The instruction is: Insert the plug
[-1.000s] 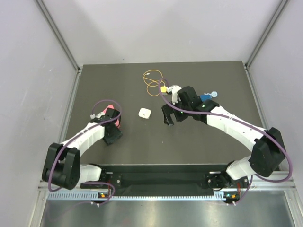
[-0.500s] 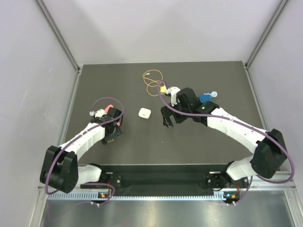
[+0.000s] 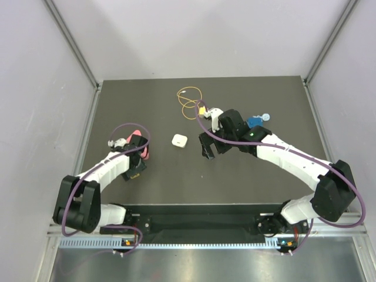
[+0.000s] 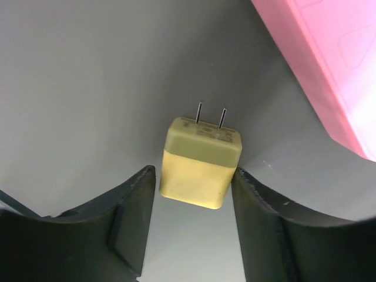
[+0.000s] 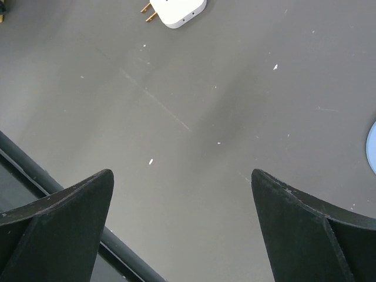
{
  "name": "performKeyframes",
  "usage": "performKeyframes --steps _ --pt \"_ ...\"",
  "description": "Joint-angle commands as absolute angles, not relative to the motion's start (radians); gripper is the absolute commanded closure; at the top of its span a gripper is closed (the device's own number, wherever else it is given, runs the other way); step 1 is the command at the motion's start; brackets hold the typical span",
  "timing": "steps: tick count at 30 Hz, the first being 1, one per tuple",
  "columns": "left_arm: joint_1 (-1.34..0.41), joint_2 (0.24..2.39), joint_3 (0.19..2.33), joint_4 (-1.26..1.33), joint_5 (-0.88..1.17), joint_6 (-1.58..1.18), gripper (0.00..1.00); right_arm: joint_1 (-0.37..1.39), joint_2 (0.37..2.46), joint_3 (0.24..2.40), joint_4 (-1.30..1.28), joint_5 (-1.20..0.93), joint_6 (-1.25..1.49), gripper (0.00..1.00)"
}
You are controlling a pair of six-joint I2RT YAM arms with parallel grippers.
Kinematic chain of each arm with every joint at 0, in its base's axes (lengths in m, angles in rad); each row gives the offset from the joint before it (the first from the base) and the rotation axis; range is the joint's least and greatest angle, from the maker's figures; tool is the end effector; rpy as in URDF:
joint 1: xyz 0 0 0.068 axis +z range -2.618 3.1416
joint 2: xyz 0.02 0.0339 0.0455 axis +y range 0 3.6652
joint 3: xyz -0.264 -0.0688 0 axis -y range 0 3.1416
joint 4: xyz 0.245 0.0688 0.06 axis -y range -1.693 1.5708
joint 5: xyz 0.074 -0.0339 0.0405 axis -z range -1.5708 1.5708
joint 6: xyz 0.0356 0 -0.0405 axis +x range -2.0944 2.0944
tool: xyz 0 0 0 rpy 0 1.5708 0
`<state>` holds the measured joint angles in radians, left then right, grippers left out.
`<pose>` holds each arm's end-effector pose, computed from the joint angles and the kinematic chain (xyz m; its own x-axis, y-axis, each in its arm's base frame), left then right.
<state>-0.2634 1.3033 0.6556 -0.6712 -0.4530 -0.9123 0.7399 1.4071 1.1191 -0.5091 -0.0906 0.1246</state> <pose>0.2051 -0.0392 0.1655 -0.6740 -0.5548 -0.4877 -0.6607 0.7480 0.0622 0.2234 0.2083 0.2836 -0.6135 -0.3924 -0.6853 -0.6469 0.7474 0.1511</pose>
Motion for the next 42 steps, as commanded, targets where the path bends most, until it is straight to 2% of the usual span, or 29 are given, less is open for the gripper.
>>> performKeyframes --steps 1,5,6,9,14,19,24,26,27,28,29,32,42 --pt "-0.261 1.324 0.657 -0.623 -0.442 -0.89 0.43 0.758 1.388 1.114 -0.48 -0.077 0.127 0.0" --pt "-0.265 1.347 0.672 -0.601 -0.381 -0.845 0.7 0.759 1.384 1.104 -0.476 -0.063 0.13 0.0" --pt "-0.271 1.347 0.673 -0.586 -0.362 -0.833 0.81 0.759 1.379 1.103 -0.469 -0.061 0.135 0.0" --pt "-0.323 1.33 0.701 -0.58 -0.33 -0.779 0.99 0.753 1.373 1.104 -0.474 -0.067 0.176 0.0" --pt "-0.519 1.26 0.732 -0.503 -0.316 -0.655 1.0 0.692 1.37 1.115 -0.474 -0.142 0.235 0.03" --pt "-0.696 1.146 0.666 -0.312 -0.195 -0.506 1.0 0.603 1.338 1.082 -0.408 -0.406 0.282 0.19" --pt "-0.782 1.098 0.661 -0.256 -0.086 -0.451 1.0 0.551 1.344 1.008 -0.269 -0.701 0.376 0.2" --pt "-0.825 1.085 0.67 -0.253 -0.075 -0.428 1.0 0.552 1.364 0.977 -0.232 -0.744 0.405 0.22" --pt "-0.839 1.078 0.673 -0.255 -0.074 -0.416 1.0 0.552 1.367 0.97 -0.2 -0.774 0.431 0.25" --pt "-0.856 1.072 0.678 -0.258 -0.074 -0.411 1.0 0.552 1.367 0.96 -0.184 -0.791 0.442 0.38" --pt "-0.88 1.059 0.684 -0.258 -0.077 -0.408 1.0 0.554 1.373 0.951 -0.172 -0.807 0.46 0.4" --pt "-0.914 1.029 0.687 -0.247 -0.075 -0.403 1.0 0.563 1.391 0.946 -0.128 -0.851 0.509 0.36" --pt "-0.931 1.014 0.716 -0.222 -0.058 -0.379 1.0 0.632 1.534 1.023 -0.101 -0.859 0.581 0.37"
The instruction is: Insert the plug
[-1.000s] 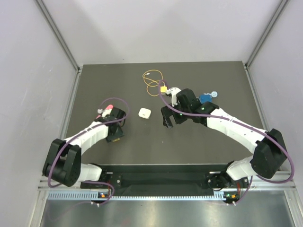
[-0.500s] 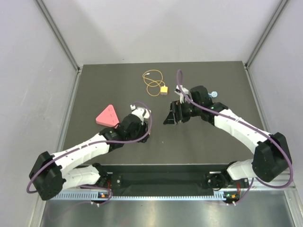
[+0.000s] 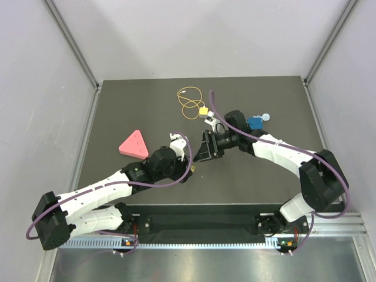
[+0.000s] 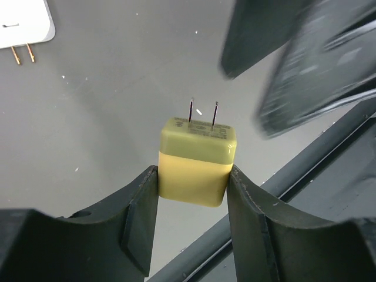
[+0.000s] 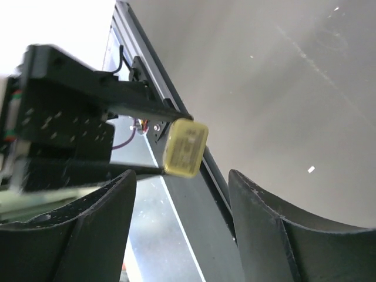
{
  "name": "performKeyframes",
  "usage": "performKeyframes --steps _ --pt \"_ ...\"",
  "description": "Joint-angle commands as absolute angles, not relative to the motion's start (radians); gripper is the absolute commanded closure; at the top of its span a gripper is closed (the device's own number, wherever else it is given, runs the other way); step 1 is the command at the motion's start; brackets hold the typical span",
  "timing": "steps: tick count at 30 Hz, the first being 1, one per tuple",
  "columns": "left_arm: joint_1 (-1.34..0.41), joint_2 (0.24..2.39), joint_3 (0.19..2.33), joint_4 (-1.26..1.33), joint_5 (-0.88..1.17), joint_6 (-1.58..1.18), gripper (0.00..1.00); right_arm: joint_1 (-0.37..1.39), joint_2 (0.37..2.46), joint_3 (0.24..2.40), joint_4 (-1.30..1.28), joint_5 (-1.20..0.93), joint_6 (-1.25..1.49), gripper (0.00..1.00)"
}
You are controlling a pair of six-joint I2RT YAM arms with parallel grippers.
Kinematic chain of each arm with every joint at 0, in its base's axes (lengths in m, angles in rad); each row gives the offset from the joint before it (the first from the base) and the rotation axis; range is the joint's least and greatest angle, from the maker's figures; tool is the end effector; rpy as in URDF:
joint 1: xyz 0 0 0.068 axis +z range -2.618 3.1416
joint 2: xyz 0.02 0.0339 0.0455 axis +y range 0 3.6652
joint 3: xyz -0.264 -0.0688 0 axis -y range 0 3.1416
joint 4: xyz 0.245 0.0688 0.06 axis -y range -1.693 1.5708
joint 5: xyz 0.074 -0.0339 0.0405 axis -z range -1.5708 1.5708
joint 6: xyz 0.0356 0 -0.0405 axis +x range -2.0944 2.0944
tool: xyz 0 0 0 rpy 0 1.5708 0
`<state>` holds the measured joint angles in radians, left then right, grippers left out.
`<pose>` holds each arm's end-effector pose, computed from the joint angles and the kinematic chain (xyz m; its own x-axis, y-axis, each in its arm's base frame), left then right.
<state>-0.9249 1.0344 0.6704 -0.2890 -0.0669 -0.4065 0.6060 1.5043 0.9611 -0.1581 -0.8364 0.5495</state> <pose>0.1358 -0.1762 0.2427 -0.6383 0.1914 -0.7456 0.5579 0.7824 -0.2767 0.2463 0.2028 0.2385 -0.8950 -0.1944 -0.4014 -0.4460 0.3862 0.8074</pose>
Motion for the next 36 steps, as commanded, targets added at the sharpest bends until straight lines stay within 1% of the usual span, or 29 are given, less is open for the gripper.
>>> performKeyframes --steps 1,6,7,9,11,12,13,15,16,18,19,20,21,24,25,27,28,29,31,32,34,35,36 --pt "-0.933 1.009 0.721 -0.227 -0.06 -0.377 1.0 0.641 1.545 1.038 -0.103 -0.859 0.583 0.37" --pt "-0.933 0.988 0.733 -0.251 -0.064 -0.364 1.0 0.687 1.6 1.054 -0.112 -0.847 0.577 0.37" --pt "-0.933 0.982 0.735 -0.255 -0.066 -0.362 1.0 0.702 1.611 1.057 -0.11 -0.85 0.578 0.41" --pt "-0.934 0.974 0.73 -0.256 -0.072 -0.362 1.0 0.724 1.64 1.065 -0.117 -0.86 0.572 0.44" --pt "-0.934 0.957 0.718 -0.252 -0.077 -0.361 1.0 0.733 1.654 1.065 -0.101 -0.862 0.581 0.55" --pt "-0.934 0.951 0.713 -0.249 -0.075 -0.357 1.0 0.736 1.655 1.06 -0.088 -0.859 0.589 0.64" --pt "-0.934 0.943 0.707 -0.247 -0.074 -0.356 1.0 0.736 1.657 1.052 -0.077 -0.861 0.597 0.8" --pt "-0.934 0.94 0.706 -0.248 -0.071 -0.348 0.99 0.733 1.649 1.042 -0.019 -0.865 0.627 0.97" --pt "-0.934 0.939 0.707 -0.256 -0.075 -0.348 0.89 0.735 1.644 1.029 -0.008 -0.867 0.64 1.0" --pt "-0.934 0.936 0.709 -0.262 -0.097 -0.363 0.61 0.732 1.626 1.022 0.06 -0.856 0.667 1.0" --pt "-0.934 0.928 0.71 -0.261 -0.1 -0.367 0.14 0.729 1.617 1.02 0.067 -0.85 0.672 1.0" --pt "-0.934 0.922 0.712 -0.259 -0.107 -0.373 0.04 0.727 1.599 1.019 0.083 -0.841 0.673 1.0" --pt "-0.934 0.916 0.713 -0.252 -0.116 -0.405 0.01 0.715 1.586 1.016 0.095 -0.822 0.676 1.0" --pt "-0.931 0.882 0.739 -0.238 -0.132 -0.474 0.02 0.666 1.525 0.977 0.193 -0.821 0.719 1.0" --pt "-0.925 0.864 0.761 -0.235 -0.123 -0.491 0.02 0.649 1.49 0.938 0.24 -0.824 0.774 1.0" --pt "-0.911 0.858 0.785 -0.222 -0.085 -0.546 0.02 0.597 1.453 0.885 0.427 -0.841 0.848 1.0" --pt "-0.893 0.862 0.81 -0.219 -0.065 -0.563 0.02 0.577 1.431 0.823 0.508 -0.844 0.891 1.0" --pt "-0.881 0.864 0.822 -0.213 -0.04 -0.583 0.04 0.56 1.393 0.789 0.692 -0.845 0.985 1.0" --pt "-0.83 0.879 0.847 -0.177 0.082 -0.649 0.07 0.526 1.365 0.702 0.895 -0.845 1.09 1.0" --pt "-0.812 0.884 0.848 -0.145 0.134 -0.672 0.08 0.522 1.352 0.681 1.064 -0.845 1.177 1.0" --pt "-0.76 0.888 0.844 -0.019 0.271 -0.762 0.13 0.515 1.35 0.648 1.213 -0.835 1.288 1.0" --pt "-0.747 0.888 0.839 0.032 0.3 -0.793 0.16 0.517 1.353 0.64 1.333 -0.83 1.323 1.0" --pt "-0.732 0.893 0.839 0.099 0.339 -0.842 0.2 0.517 1.359 0.629 1.394 -0.818 1.36 1.0"
